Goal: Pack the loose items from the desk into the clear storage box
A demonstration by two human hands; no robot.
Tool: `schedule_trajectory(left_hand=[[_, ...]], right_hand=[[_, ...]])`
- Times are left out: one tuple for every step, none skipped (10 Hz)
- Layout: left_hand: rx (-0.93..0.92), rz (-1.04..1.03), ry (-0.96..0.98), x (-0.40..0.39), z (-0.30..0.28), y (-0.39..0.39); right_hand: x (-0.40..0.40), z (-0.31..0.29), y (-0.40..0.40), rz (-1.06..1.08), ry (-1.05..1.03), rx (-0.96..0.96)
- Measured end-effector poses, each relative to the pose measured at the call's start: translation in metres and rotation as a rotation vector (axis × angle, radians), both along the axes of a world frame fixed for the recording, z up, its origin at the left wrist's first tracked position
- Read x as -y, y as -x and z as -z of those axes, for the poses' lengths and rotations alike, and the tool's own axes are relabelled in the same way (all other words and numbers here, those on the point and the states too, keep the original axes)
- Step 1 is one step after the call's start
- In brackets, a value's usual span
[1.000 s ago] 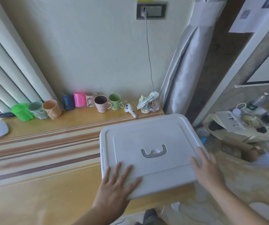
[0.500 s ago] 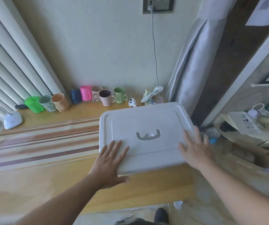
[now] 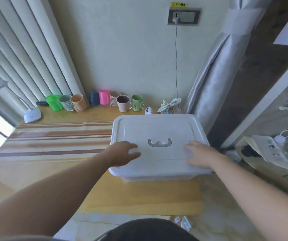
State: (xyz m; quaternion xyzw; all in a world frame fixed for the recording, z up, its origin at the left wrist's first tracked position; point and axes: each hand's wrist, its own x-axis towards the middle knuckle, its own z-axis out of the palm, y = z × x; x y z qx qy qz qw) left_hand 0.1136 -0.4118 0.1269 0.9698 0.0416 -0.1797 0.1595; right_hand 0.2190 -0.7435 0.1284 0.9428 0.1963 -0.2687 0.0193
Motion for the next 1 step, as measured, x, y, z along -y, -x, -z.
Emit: schedule_trajectory(left_hand=[[0.189,-0.073,0.121,-0.0047,-0.0236,0.0014]], right_hand=[[-0.0090,-0.0702,-0.0128,0.003,-0.222,0.064]])
